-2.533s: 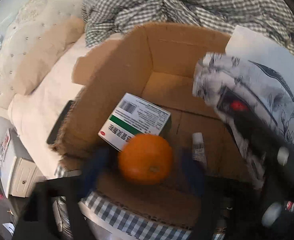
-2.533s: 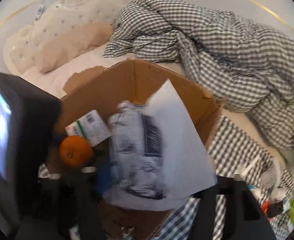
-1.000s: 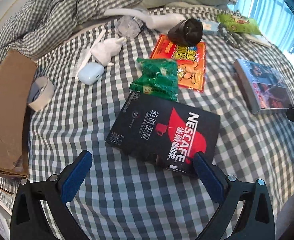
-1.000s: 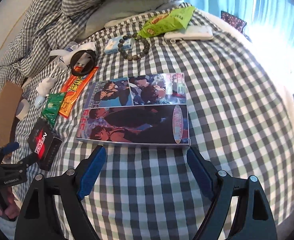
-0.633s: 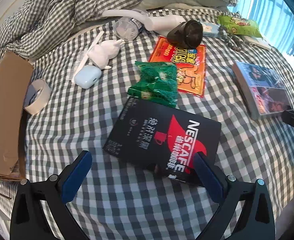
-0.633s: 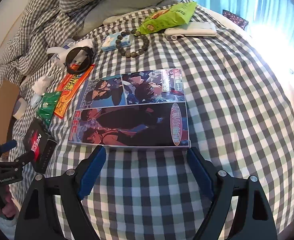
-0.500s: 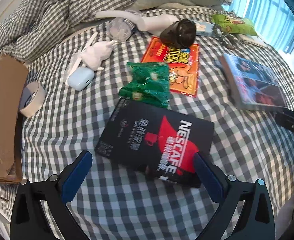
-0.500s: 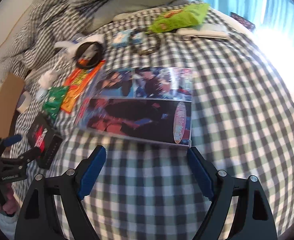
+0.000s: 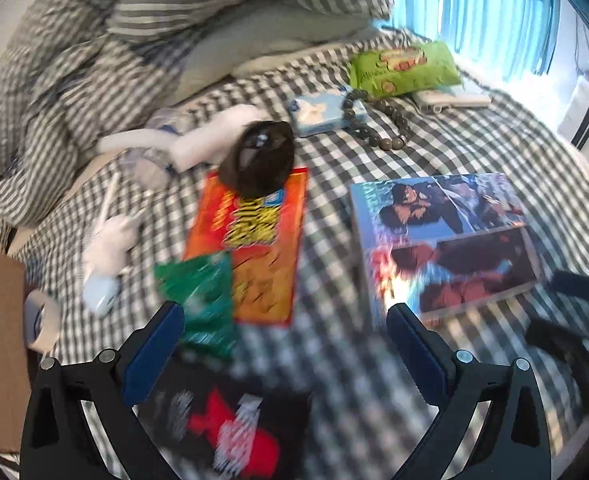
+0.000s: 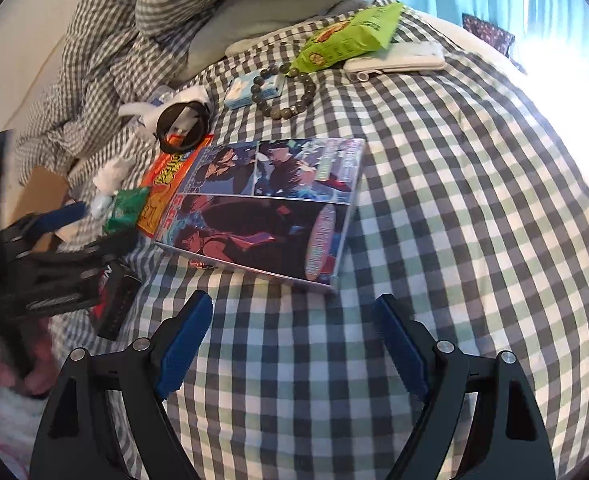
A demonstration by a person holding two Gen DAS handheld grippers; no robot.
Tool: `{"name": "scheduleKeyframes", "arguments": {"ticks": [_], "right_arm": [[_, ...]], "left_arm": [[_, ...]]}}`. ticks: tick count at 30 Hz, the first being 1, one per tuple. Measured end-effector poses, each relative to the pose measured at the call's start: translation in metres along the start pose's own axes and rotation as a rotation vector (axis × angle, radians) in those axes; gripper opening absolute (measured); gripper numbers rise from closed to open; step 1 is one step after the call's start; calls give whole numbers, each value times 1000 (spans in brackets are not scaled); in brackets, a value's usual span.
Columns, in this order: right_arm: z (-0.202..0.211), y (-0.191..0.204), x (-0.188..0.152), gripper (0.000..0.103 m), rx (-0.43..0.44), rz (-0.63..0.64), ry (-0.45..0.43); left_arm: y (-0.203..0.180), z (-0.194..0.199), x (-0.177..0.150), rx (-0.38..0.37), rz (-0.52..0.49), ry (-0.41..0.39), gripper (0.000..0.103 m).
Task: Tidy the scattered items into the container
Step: 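Grasp the anime card set with the right gripper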
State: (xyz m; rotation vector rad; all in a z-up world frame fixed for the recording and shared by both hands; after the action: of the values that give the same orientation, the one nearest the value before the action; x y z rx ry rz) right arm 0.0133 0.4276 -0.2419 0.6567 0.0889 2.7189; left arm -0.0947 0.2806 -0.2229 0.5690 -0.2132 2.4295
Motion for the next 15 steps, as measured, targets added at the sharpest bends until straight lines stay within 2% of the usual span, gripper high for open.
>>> {"name": "scheduleKeyframes", "arguments": {"ticks": [3, 6, 10, 15], "right_arm": [[-1, -4, 1, 83, 26, -18, 1], [-2, 0, 1, 83, 32, -6, 1], [-5, 10, 8, 83, 75, -1, -7], [-11, 22, 26, 83, 150, -45, -27]], "left_arm": [[3, -22, 11, 42, 38, 11, 103], [10, -27, 14, 66, 62, 27, 103], [22, -35, 8, 191, 18, 68, 103], [33, -38, -3, 134, 82, 72, 103]]}}
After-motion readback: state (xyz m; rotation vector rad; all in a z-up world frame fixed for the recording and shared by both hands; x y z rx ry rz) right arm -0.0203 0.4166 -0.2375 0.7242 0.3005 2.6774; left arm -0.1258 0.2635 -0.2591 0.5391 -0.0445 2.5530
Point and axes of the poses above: each gripper's, at about its wrist camera, not at the fingertips, and z roughly against the way its jaws point, y to its left, x to its top, the point moved 8 cm from there along -z, roughly the way its jaws point, and after that the axes turned 13 degrees about -x, right-handed, at the moved point
